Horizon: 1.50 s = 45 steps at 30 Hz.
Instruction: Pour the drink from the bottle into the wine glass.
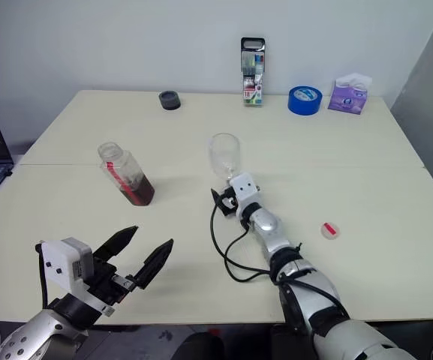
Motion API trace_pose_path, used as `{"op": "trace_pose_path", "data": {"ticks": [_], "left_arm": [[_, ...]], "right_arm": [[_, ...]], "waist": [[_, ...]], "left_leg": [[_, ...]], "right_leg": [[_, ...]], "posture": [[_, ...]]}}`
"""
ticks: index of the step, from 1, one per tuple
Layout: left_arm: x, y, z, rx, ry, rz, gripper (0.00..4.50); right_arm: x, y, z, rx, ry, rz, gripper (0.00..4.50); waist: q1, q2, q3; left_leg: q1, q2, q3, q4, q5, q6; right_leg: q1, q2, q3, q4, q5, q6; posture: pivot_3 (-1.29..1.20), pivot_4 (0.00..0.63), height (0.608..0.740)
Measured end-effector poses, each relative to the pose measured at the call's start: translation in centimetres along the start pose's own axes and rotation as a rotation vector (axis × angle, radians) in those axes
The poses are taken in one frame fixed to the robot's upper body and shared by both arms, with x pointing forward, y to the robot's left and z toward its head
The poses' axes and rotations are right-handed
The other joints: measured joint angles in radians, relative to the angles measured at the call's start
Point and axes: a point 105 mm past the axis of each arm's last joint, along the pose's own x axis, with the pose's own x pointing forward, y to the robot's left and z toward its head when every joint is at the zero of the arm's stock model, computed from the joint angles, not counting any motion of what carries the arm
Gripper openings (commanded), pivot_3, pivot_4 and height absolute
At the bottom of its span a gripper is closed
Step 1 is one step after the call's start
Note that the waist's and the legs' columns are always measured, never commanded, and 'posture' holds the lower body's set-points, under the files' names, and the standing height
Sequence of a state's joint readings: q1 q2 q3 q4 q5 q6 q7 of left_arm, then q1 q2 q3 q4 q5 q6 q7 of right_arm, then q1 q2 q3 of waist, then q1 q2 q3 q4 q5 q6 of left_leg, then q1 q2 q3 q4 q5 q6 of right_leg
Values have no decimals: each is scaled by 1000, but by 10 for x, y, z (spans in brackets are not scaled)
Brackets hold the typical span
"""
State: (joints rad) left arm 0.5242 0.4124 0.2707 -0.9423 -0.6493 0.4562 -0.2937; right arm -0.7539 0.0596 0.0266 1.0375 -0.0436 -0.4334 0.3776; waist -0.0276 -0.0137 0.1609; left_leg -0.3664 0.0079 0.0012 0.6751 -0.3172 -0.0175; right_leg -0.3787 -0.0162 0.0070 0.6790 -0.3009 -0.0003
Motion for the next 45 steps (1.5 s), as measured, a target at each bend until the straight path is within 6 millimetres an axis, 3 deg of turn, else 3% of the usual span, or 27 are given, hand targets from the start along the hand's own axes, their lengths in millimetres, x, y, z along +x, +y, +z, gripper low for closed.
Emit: {"op": "trace_pose_path", "data": {"ticks": [4,9,13,19,25,34,45], "left_arm": [[-1,7,-5,-2,4,48,4500],[4,17,-7,2,-20,93,4500],[5,28,-9,16,-39,156,4500],[8,70,-14,67,-56,356,4500],[34,82,-7,70,-120,380,4500],[65,106,-10,70,-110,365,4500],[80,124,-10,67,-99,346,4500]], "right_arm": [[-39,-35,-1,-46,20,-25,4468],[-67,-49,17,-47,49,-16,4468],[-82,-33,51,-46,25,115,4468],[-119,-13,93,-39,40,444,4468],[-125,6,133,-18,-18,644,4468],[-126,24,138,43,-12,718,4468],[-129,28,137,44,-21,730,4468]], "waist": [[1,0,0],[-10,1,2],[-7,1,2],[-2,-4,5],[-2,-7,5],[2,-10,7],[2,-10,6]], "left_leg": [[-1,0,0,0,0,0],[2,1,2,-4,0,0],[1,1,2,-9,0,0],[-1,0,1,-10,0,0],[0,0,0,-10,0,0],[-1,0,0,-10,0,0],[-2,0,0,-9,0,0]], "right_leg": [[0,0,0,0,0,0],[-1,2,2,1,0,0],[-3,3,3,-2,-1,1],[-3,2,1,-7,-1,2],[-2,2,1,-5,-1,1],[-3,1,0,-5,-1,2],[-4,0,-1,-5,-1,2]], "posture": [[0,150,740],[0,150,740],[0,150,740],[0,150,740],[0,150,740],[0,150,740],[0,150,740]]}}
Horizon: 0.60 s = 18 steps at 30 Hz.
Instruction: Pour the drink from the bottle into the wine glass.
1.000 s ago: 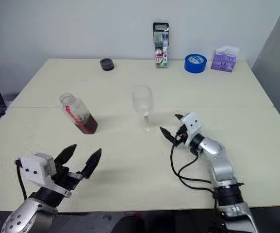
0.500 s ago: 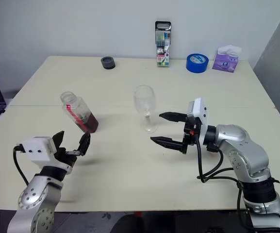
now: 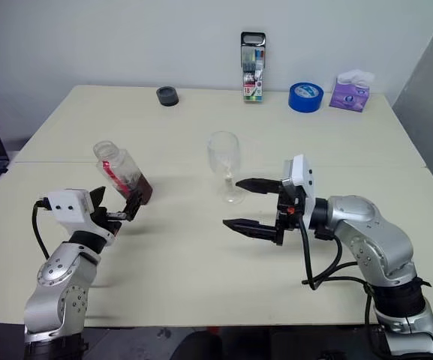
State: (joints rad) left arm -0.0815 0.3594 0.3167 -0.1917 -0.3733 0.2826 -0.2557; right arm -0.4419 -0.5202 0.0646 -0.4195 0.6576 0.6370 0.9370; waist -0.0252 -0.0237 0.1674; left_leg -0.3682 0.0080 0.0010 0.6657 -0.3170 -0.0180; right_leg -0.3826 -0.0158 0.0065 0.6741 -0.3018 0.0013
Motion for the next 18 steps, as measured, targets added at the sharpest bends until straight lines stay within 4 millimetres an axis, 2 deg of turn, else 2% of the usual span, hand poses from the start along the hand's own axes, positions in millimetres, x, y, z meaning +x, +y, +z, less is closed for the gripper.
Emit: {"op": "trace_pose_path", "data": {"ticks": [8,18], "left_arm": [[19,4,-1,13,2,-26,4500],[37,7,-8,15,8,-64,4500]], "right_arm": [[4,5,-10,10,3,8,4468],[9,8,-7,-19,5,-45,4468]], "waist": [[-1,0,0],[0,-1,0]], "left_leg": [[-1,0,0,0,1,-2],[-7,0,-2,5,2,-4]], "right_leg": [[-1,0,0,1,0,0],[-7,0,-2,4,0,0]], "posture": [[0,150,740],[0,150,740]]}}
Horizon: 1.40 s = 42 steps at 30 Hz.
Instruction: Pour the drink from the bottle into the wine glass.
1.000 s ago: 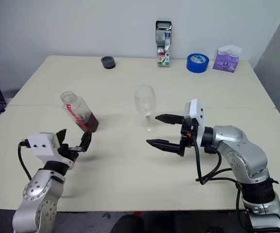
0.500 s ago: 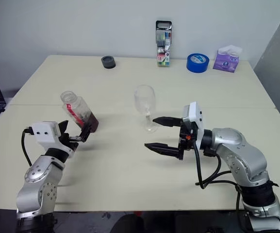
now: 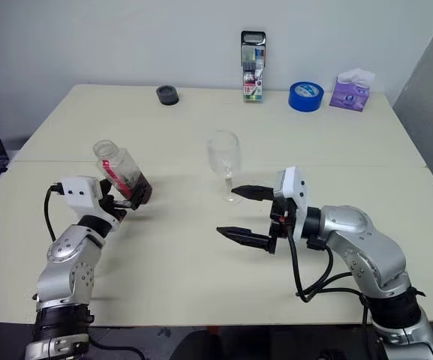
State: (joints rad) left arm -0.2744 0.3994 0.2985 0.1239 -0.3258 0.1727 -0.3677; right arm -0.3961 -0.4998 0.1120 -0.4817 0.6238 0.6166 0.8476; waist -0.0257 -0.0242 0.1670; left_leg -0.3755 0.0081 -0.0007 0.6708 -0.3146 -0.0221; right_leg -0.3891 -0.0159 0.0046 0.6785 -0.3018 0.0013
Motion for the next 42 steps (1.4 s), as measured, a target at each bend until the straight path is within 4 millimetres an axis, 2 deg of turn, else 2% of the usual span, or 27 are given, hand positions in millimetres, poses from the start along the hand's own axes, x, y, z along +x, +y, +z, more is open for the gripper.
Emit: {"op": "trace_pose_path", "data": {"ticks": [5,9,14,16,24,26,28,32,34,37,42], "left_arm": [[13,5,2,16,-16,-13,4500],[18,7,4,20,-31,-17,3620],[18,6,4,26,-33,-28,1982],[18,6,3,27,-33,-28,1683],[19,8,5,102,-13,-4,1678],[24,8,11,172,9,-15,1678],[32,8,27,244,8,-37,1678],[56,-14,81,397,-78,-154,1678],[65,-27,98,456,-100,-215,1678],[74,-42,104,509,-86,-297,1678],[82,-54,100,584,-46,-398,1678]], "right_arm": [[1,-1,2,-6,-1,-15,4468],[2,-2,3,-5,-2,-25,4500],[3,-4,3,-1,-1,-38,4500],[3,-4,4,-2,1,-40,4500],[0,-15,11,-16,-13,-121,4500],[-6,-24,14,-41,-15,-178,4500],[-11,-35,17,-61,-17,-228,4500],[-18,-62,22,-106,-15,-312,4500],[-21,-73,23,-115,-20,-342,4500],[-25,-85,22,-113,-20,-371,4500],[-33,-81,28,-125,-38,-345,4500]], "waist": [[0,0,0],[1,0,0],[1,0,0],[1,0,0],[0,0,0],[0,0,0],[1,0,0],[4,-1,0],[4,-1,0],[3,-1,0],[0,-1,0]], "left_leg": [[-6,0,-5,7,0,0],[-7,-1,-8,8,0,0],[-8,-1,-11,8,0,0],[-8,-1,-12,8,0,0],[-8,-1,-12,9,0,0],[-9,-1,-13,9,0,0],[-9,-1,-13,9,0,0],[-10,-3,-14,9,1,-2],[-10,-3,-13,9,1,-2],[-11,-3,-13,9,1,-2],[-21,-3,-14,11,2,-3]], "right_leg": [[-1,-1,-5,1,0,0],[-1,-1,-8,1,0,0],[0,-1,-11,1,0,0],[0,-1,-12,1,0,0],[0,-1,-13,2,0,0],[0,-1,-13,2,0,0],[0,-1,-14,2,0,0],[0,-2,-14,1,0,0],[0,-2,-14,1,0,0],[-1,-2,-14,1,0,0],[-11,-2,-14,3,0,0]], "posture": [[0,150,740],[0,150,740],[0,150,740],[0,150,740],[0,150,740],[0,150,740],[0,150,740],[0,150,740],[0,150,740],[0,150,740],[0,150,740]]}}
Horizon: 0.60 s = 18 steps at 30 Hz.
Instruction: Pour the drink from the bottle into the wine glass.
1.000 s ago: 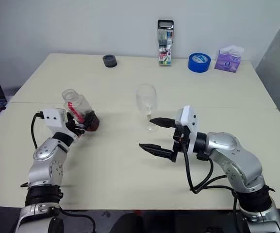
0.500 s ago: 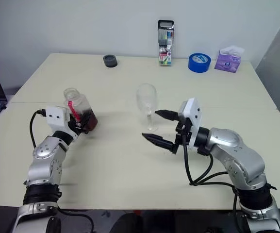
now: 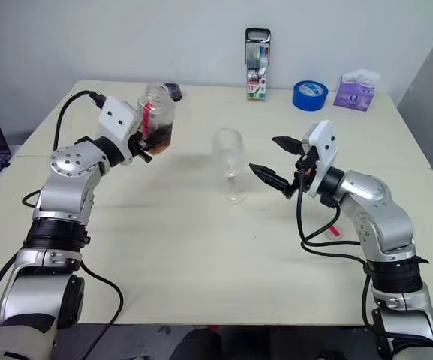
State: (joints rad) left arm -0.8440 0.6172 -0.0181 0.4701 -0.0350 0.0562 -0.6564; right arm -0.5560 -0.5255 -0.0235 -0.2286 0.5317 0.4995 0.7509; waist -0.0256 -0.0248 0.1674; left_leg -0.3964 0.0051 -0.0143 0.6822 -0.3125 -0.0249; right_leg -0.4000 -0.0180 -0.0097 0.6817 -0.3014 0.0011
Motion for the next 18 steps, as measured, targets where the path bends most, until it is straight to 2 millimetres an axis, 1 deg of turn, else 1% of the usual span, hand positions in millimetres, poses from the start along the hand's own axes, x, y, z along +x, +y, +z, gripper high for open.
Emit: {"op": "trace_pose_path", "data": {"ticks": [1,3,5,7,10,16,18], "left_arm": [[1,0,1,20,7,-18,1678],[3,3,3,65,15,-45,1678],[6,7,10,123,12,-67,1678],[10,10,21,186,-4,-85,1678],[14,10,30,265,-21,-123,1678],[20,2,32,385,-22,-203,1678],[21,1,35,415,-31,-215,1678]], "right_arm": [[-3,2,2,-6,-2,12,4500],[-10,7,1,6,-7,31,4500],[-14,11,0,11,-5,34,4500],[-15,14,-1,11,-8,36,4500],[-15,17,-5,24,-12,27,4500],[-11,19,-4,36,-41,3,4500],[-10,19,-4,35,-45,-9,4500]], "waist": [[0,0,0],[-1,0,0],[0,0,0],[0,0,0],[0,0,0],[-2,0,0],[-1,0,0]], "left_leg": [[-3,0,0,1,0,0],[-4,0,0,1,0,0],[-5,0,0,1,0,0],[-4,0,0,1,0,0],[-4,-1,0,1,0,0],[-4,-1,1,1,0,0],[-4,-1,0,2,0,0]], "right_leg": [[-3,0,0,1,0,0],[-5,0,0,1,0,0],[-5,0,0,1,0,0],[-5,0,0,1,0,0],[-5,0,0,1,0,0],[-5,0,0,1,0,0],[-5,0,0,1,0,0]], "posture": [[0,150,740],[0,150,740],[0,150,740],[0,150,740],[0,150,740],[0,150,740],[0,150,740]]}}
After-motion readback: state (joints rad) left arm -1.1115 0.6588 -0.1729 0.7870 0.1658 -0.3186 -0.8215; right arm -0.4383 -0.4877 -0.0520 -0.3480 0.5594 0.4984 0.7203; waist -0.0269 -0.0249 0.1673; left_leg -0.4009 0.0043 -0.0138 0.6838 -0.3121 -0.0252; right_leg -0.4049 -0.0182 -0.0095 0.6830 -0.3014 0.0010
